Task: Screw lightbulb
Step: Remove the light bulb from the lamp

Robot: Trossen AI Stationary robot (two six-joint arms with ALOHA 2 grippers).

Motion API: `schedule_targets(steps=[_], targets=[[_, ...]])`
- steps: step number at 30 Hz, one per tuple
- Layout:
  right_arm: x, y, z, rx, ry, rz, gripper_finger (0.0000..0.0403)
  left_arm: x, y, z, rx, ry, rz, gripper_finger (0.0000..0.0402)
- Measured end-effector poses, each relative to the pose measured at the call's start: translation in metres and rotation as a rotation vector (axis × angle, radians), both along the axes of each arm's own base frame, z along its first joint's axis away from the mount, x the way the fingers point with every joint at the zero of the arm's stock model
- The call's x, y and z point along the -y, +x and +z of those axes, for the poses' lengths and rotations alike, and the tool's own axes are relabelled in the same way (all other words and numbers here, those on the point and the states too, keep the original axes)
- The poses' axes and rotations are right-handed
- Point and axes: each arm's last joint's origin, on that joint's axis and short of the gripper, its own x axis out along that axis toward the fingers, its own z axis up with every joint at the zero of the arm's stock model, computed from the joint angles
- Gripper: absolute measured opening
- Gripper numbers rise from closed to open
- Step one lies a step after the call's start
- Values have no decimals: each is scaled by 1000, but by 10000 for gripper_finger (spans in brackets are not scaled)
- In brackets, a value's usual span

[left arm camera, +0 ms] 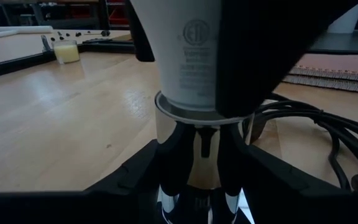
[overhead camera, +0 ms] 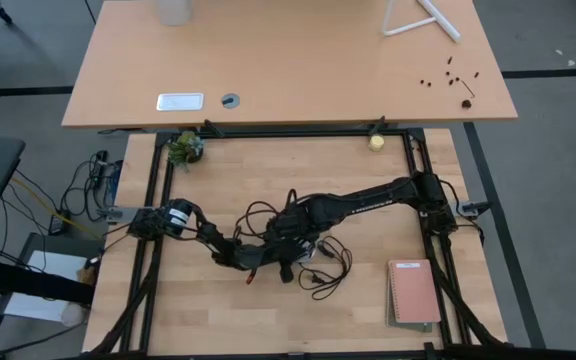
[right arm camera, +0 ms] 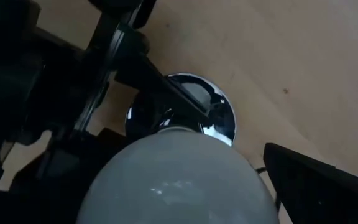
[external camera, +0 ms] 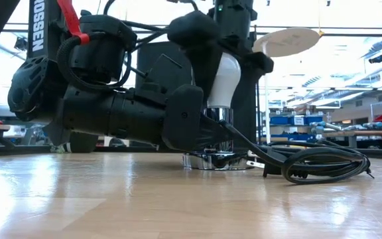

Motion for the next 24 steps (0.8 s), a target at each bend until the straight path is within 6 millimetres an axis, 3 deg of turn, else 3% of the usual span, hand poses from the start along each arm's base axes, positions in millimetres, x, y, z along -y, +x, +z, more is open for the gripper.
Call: schedule_targets(steps=[5,14,18,24], targets=[[0,1,0,-2,-17,122,346,0,0,0,2,-1,0,193],[-1,2,0,-7,-44,479,246,0,0,0,2,1,0,193],[1,3,0,-10,-65,788,246,0,0,0,-2,13,-2,193],[1,2,-1,-65,-210,1436,271,0,0,0,0,12,-2,193]])
